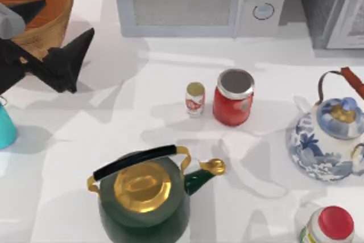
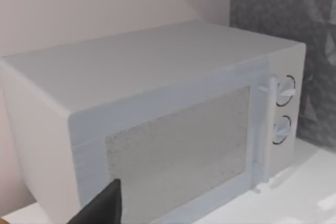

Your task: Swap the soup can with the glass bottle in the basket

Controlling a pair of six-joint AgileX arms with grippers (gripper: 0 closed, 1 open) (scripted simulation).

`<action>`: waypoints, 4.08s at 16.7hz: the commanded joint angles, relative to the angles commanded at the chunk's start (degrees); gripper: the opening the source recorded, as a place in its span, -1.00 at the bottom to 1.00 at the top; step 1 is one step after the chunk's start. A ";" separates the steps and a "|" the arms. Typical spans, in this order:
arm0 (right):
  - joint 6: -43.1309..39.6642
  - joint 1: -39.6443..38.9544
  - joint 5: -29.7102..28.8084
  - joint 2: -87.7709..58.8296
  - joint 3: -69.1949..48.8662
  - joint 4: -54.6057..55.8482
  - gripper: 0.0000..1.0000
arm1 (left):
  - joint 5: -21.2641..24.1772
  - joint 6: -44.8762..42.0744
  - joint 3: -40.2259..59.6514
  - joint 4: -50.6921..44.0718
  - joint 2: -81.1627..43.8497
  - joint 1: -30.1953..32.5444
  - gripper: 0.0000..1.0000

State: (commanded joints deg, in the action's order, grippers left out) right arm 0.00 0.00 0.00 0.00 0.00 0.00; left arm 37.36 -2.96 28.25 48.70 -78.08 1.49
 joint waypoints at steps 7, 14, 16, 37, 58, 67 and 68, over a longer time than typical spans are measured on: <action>0.00 0.00 0.00 0.00 0.00 0.00 1.00 | -22.61 2.01 -21.65 -27.90 49.99 -3.18 1.00; 0.00 0.00 0.00 0.00 0.00 0.00 1.00 | -36.13 2.90 -28.26 -46.70 75.74 -1.88 1.00; 0.00 0.00 0.00 0.00 0.00 0.00 1.00 | -37.25 2.96 -28.26 -48.51 77.85 -1.53 1.00; 0.00 0.00 0.00 0.00 0.00 0.00 1.00 | -29.80 -2.08 -26.69 1.26 15.97 -12.72 1.00; 0.00 0.00 0.00 0.00 0.00 0.00 1.00 | -23.04 -2.32 -20.68 32.49 -28.55 -14.45 1.00; 0.00 0.00 0.00 0.00 0.00 0.00 1.00 | -25.29 -1.53 -12.97 32.66 -36.23 -11.95 1.00; 0.00 0.00 0.00 0.00 0.00 0.00 1.00 | -25.29 -1.53 -12.97 32.66 -36.23 -11.95 0.85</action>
State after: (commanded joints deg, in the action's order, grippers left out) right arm 0.00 0.00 0.00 0.00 0.00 0.00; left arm 12.07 -4.49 15.28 81.36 -114.30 -10.46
